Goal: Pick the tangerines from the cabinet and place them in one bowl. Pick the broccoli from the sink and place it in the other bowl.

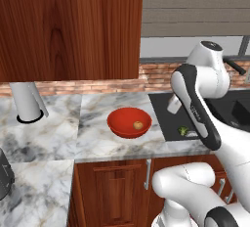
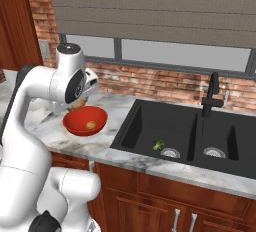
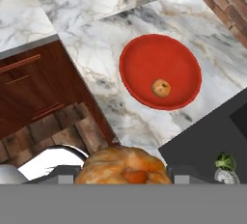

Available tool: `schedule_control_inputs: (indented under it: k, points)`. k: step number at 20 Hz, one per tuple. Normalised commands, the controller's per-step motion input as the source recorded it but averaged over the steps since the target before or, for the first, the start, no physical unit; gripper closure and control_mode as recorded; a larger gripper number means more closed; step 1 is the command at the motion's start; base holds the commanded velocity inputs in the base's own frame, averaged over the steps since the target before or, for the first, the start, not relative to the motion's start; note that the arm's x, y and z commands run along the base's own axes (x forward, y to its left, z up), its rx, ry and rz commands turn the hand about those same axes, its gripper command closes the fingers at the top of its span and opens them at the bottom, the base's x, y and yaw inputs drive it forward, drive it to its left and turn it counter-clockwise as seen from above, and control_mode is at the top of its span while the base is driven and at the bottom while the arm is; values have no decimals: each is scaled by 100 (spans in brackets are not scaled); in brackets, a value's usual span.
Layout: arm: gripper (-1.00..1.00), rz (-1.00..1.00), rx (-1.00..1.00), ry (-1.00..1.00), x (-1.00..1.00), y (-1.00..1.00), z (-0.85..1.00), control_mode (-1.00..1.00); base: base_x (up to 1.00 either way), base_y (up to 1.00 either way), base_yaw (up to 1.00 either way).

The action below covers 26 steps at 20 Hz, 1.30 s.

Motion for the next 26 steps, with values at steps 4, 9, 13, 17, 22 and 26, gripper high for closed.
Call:
schedule_control_inputs:
  k: [4, 9, 13, 17, 22, 26]
  points:
    - [100, 15, 2, -1, 31, 0, -26, -100, 0, 0, 0]
    - [100, 6, -1, 1, 31, 11, -13, -100, 0, 0, 0]
    - [100, 0, -3, 3, 53, 7, -10, -100, 0, 0, 0]
    - [100, 0, -1, 1, 44, 3, -15, -100, 0, 0, 0]
    - [100, 5, 0, 0, 34, 1, -25, -100, 0, 0, 0]
    - [100, 10, 0, 0, 27, 1, -30, -100, 0, 0, 0]
